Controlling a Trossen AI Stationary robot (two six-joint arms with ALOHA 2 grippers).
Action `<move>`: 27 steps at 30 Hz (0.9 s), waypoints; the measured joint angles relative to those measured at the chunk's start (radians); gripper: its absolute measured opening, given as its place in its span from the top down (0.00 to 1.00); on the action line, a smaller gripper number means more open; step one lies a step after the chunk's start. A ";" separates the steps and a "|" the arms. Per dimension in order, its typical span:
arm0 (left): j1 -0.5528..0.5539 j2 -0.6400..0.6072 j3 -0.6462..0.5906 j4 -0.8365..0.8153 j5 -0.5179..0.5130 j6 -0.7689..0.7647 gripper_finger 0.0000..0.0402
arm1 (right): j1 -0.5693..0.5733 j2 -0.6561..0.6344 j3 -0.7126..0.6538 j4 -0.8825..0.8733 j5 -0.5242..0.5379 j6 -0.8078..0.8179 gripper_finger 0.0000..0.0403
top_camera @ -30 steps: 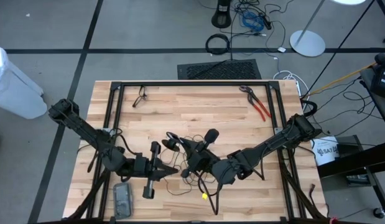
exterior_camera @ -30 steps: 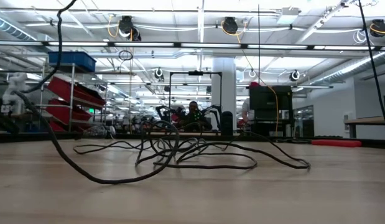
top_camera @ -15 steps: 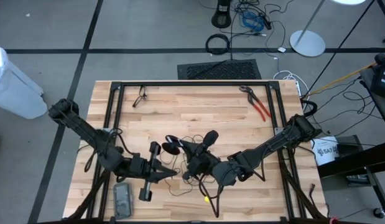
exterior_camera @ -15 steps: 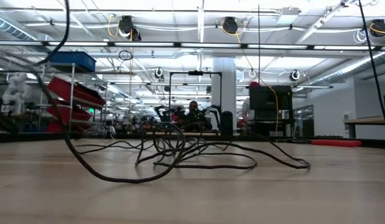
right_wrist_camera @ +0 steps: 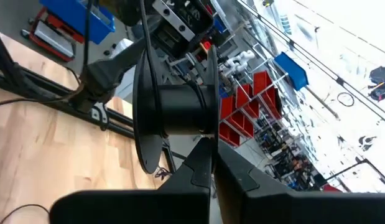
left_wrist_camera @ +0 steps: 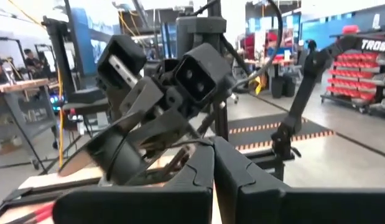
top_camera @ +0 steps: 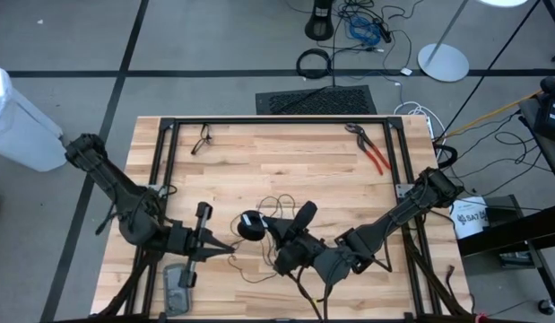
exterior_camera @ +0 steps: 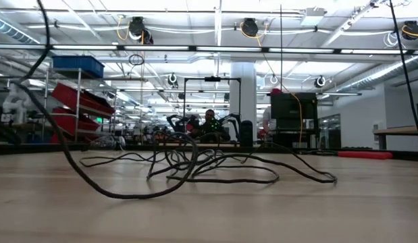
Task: Coil cords
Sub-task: Coil the black wire onto the spool
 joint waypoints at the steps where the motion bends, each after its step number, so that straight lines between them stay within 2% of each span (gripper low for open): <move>1: -0.003 -0.008 0.000 -0.022 -0.001 -0.009 1.00 | 0.000 0.000 0.000 -0.003 -0.006 0.009 1.00; 9: -0.019 -0.039 0.001 -0.151 -0.032 -0.012 1.00 | -0.001 0.000 0.000 -0.041 -0.205 0.119 1.00; 18: -0.020 -0.038 0.001 -0.190 -0.055 0.045 1.00 | -0.013 -0.057 -0.001 -0.212 -0.431 0.347 1.00; 21: -0.020 -0.038 0.001 -0.197 -0.056 0.046 1.00 | -0.012 -0.070 -0.001 -0.216 -0.474 0.373 1.00; 27: -0.020 -0.038 0.001 -0.251 -0.057 0.046 1.00 | -0.008 -0.074 -0.001 -0.176 -0.476 0.385 1.00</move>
